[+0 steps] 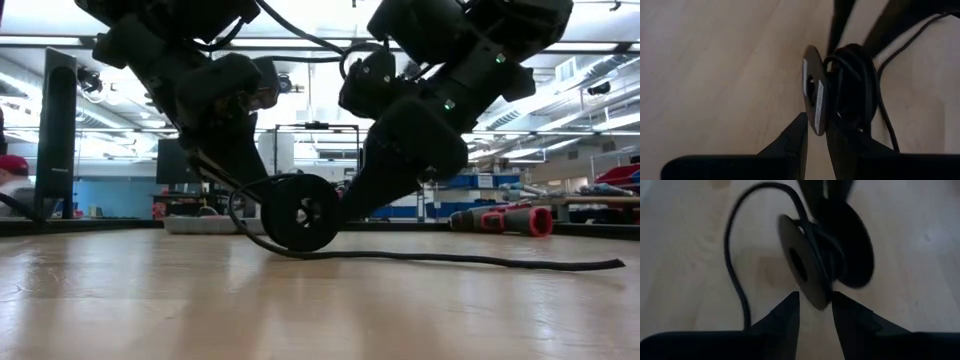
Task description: Coil cords
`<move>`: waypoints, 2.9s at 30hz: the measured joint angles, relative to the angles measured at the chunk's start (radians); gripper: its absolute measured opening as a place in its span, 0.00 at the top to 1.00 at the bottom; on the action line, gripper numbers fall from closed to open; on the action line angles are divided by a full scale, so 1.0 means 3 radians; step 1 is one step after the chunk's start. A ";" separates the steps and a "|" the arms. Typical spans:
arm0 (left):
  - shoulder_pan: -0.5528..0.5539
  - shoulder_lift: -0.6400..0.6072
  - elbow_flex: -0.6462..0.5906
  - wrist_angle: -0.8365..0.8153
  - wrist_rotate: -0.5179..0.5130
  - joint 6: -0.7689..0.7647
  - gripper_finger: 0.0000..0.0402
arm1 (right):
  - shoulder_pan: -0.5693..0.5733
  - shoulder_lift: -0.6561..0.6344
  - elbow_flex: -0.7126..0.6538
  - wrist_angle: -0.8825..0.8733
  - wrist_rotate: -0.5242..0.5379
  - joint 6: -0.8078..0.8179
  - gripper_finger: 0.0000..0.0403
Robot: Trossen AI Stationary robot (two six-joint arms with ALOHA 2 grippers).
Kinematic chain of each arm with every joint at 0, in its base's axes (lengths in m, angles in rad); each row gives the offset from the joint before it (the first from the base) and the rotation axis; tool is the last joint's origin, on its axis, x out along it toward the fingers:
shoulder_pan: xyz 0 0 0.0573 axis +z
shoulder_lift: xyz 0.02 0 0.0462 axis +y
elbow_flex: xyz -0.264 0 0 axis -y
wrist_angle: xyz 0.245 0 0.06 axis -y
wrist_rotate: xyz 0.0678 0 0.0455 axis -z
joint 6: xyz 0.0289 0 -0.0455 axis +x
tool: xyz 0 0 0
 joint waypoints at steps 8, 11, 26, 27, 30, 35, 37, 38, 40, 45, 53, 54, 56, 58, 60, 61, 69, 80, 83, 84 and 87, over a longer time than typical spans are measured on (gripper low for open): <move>0.0000 0.0000 0.0000 0.0159 -0.0008 0.0322 0.82 | 0.0060 0.0001 0.0000 0.0120 -0.0035 -0.0005 0.72; 0.0000 -0.0001 0.0000 0.0270 -0.0007 0.0600 0.82 | 0.0060 0.0001 0.0000 0.0142 -0.0035 -0.0025 0.72; 0.0000 0.0257 0.0009 0.0636 0.0050 0.0931 0.82 | 0.0058 0.0001 -0.0001 0.0119 -0.0059 -0.0093 0.72; 0.0000 0.0282 0.0010 0.0679 0.0051 0.0931 0.82 | 0.0058 0.0001 -0.0002 0.0111 -0.0060 -0.0093 0.72; 0.0000 0.0301 0.0010 0.0741 0.0029 0.0921 0.82 | 0.0058 0.0002 -0.0004 0.0108 -0.0065 -0.0092 0.72; 0.0003 0.0286 0.0010 0.0722 0.0023 0.0936 0.92 | 0.0058 0.0005 -0.0005 0.0121 -0.0071 -0.0092 0.72; 0.0004 0.0285 0.0010 0.0687 0.0049 0.0927 0.97 | 0.0058 0.0006 -0.0005 0.0139 -0.0093 -0.0090 0.72; 0.0003 0.0286 0.0010 0.0686 0.0055 0.0925 0.98 | 0.0059 0.0008 -0.0005 0.0142 -0.0096 -0.0090 0.72; 0.0003 0.0287 0.0010 0.0671 0.0065 0.0888 0.99 | 0.0061 0.0008 -0.0005 0.0146 -0.0098 -0.0090 0.72; 0.0001 0.0291 0.0010 0.0663 0.0053 0.0837 1.00 | 0.0060 0.0008 -0.0005 0.0148 -0.0094 -0.0060 0.72; 0.0000 0.0295 0.0007 0.0664 0.0023 0.0827 1.00 | 0.0056 -0.0102 0.0000 0.0076 -0.0055 -0.0056 0.72; -0.0001 0.0295 0.0008 0.0666 0.0020 0.0827 1.00 | 0.0054 -0.0170 0.0004 0.0024 -0.0044 -0.0056 0.72; -0.0001 0.0298 0.0008 0.0665 0.0016 0.0827 1.00 | 0.0053 -0.0314 0.0009 -0.0108 -0.0001 -0.0056 0.72; -0.0001 0.0298 0.0006 0.0663 0.0017 0.0827 1.00 | 0.0061 -0.0465 0.0008 -0.0294 0.0086 -0.0055 0.72; -0.0001 0.0298 0.0006 0.0661 0.0011 0.0826 1.00 | 0.0088 -0.0630 0.0008 -0.0453 0.0135 -0.0011 0.72; -0.0001 0.0298 0.0006 0.0661 0.0006 0.0826 1.00 | 0.0107 -0.0699 0.0009 -0.0535 0.0145 0.0033 0.72; -0.0003 0.0270 0.0043 0.0609 -0.0033 0.0862 1.00 | 0.0418 -0.0655 0.0007 -0.0801 0.0139 0.0488 0.72; -0.0006 0.0271 0.0151 0.0408 -0.0077 0.0936 1.00 | 0.0862 -0.0438 0.0003 -0.0749 0.0615 0.1300 0.72; -0.0006 0.0275 0.0149 0.0473 -0.0090 0.0953 1.00 | 0.0905 -0.0432 0.0001 -0.0578 0.0804 0.1332 0.72; -0.0006 0.0277 0.0149 0.0490 -0.0092 0.0961 1.00 | 0.0908 -0.0432 0.0001 -0.0483 0.0839 0.1323 0.72; -0.0006 0.0278 0.0147 0.0502 -0.0118 0.1001 1.00 | 0.0902 -0.0381 0.0004 -0.0256 0.0855 0.1311 0.72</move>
